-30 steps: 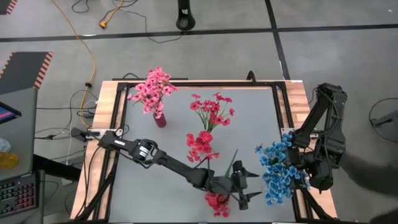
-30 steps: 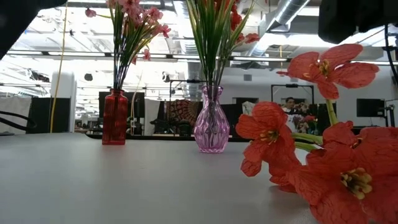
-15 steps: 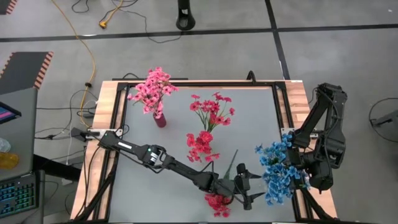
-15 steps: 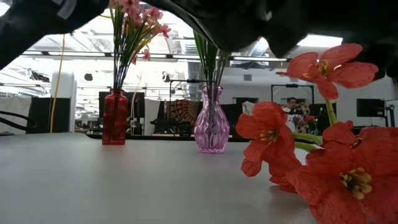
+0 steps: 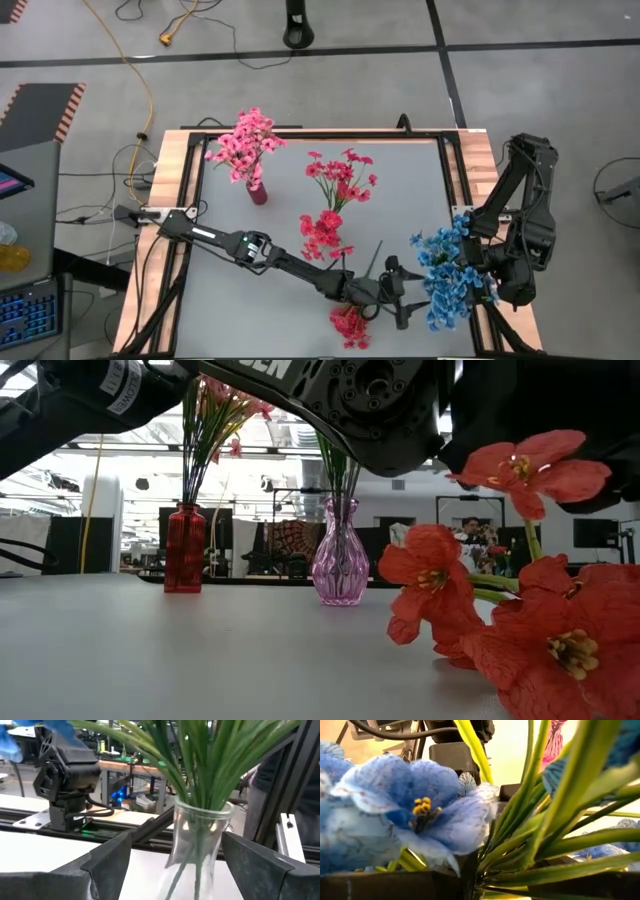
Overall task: Sort flowers into vase by color
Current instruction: Put the blue flowers into the transparent vase
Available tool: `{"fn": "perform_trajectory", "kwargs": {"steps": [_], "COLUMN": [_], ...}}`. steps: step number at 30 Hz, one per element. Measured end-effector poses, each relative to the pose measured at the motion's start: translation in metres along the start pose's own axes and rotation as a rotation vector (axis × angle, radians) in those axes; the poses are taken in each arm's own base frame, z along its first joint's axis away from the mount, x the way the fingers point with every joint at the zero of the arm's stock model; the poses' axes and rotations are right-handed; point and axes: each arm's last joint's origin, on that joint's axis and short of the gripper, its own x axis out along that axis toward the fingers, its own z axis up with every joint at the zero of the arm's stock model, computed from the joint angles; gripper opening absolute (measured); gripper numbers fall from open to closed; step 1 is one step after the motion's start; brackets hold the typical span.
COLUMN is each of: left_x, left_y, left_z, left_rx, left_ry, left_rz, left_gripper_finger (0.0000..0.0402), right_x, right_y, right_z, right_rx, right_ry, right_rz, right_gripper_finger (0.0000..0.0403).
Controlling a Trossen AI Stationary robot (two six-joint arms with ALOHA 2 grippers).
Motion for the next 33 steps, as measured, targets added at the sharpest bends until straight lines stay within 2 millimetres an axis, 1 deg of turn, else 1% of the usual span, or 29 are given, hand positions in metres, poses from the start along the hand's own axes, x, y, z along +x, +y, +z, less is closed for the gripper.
{"fn": "perform_trajectory", "kwargs": {"steps": [5,9,16,25,30,33], "left_x": [0.001,0.001,0.001,0.0,0.0,0.001], "left_y": [0.0,0.0,0.0,0.0,0.0,0.001], "left_z": [0.0,0.0,0.0,0.0,0.0,0.0], "left_rx": [0.019,0.043,0.035,0.042,0.034,0.047], "left_ry": [0.003,0.003,0.004,0.005,0.005,0.002], "left_rz": [-0.053,-0.064,-0.063,-0.063,-0.062,-0.03], "left_gripper_finger": [0.0297,0.0297,0.0297,0.0297,0.0297,0.0297], "right_x": [0.0,0.0,0.009,0.009,0.009,0.008], "right_y": [-0.001,-0.003,-0.005,-0.004,-0.002,-0.001], "right_z": [0.0,-0.002,-0.015,-0.017,-0.016,-0.014], "right_rx": [-0.008,-0.032,-0.056,-0.029,-0.007,0.001], "right_ry": [0.003,0.011,0.022,0.096,0.093,0.088], "right_rz": [-0.006,-0.023,-0.043,-0.01,0.004,0.012], "right_gripper_finger": [0.0162,0.0162,0.0162,0.0162,0.0162,0.0162]}}
